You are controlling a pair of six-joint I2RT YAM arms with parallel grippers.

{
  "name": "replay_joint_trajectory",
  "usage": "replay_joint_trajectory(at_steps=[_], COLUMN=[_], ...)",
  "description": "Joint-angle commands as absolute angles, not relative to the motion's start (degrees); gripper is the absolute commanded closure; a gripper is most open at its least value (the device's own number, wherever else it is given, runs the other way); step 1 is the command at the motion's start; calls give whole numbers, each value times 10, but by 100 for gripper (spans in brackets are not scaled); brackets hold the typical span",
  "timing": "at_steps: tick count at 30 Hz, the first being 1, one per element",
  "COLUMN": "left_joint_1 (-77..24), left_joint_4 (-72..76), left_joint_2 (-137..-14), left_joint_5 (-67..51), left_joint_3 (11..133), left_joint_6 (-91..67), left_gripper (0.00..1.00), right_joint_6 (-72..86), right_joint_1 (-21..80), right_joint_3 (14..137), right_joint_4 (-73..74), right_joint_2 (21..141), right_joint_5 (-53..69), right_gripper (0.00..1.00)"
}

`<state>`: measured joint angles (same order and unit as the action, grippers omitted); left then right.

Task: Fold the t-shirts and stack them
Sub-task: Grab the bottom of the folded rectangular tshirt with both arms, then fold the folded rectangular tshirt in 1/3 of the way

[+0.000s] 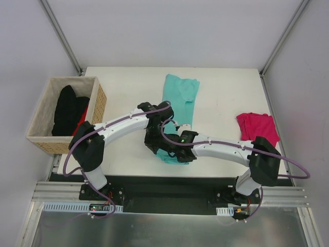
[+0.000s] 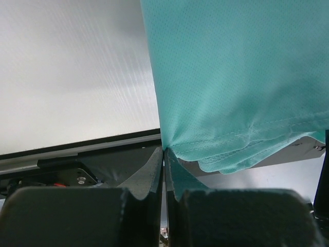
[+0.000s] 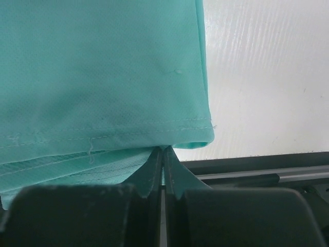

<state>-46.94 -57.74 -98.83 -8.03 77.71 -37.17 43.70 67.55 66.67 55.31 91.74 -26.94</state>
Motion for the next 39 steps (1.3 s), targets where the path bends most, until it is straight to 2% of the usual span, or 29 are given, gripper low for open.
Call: replay_joint_trajectory(at_steps=[1,32,39], left_joint_1=[-483,-573,-572], left_joint_4=[-608,-635,-665], left_joint_2=[-950,-892,-939], left_joint_5=[-65,-90,-51], left_joint_3=[763,713,796], left_joint_6=[-399,-493,-464], left_gripper=[100,100,100], right_joint_6=[462,517,498], right_joint_1=[688,760,759], right_joint_3=[693,715,752], right_joint_4=[597,665,679], right_joint_2=[882,838,864], right_joint_5=[-302,-321,-340], right_gripper=[99,99,99])
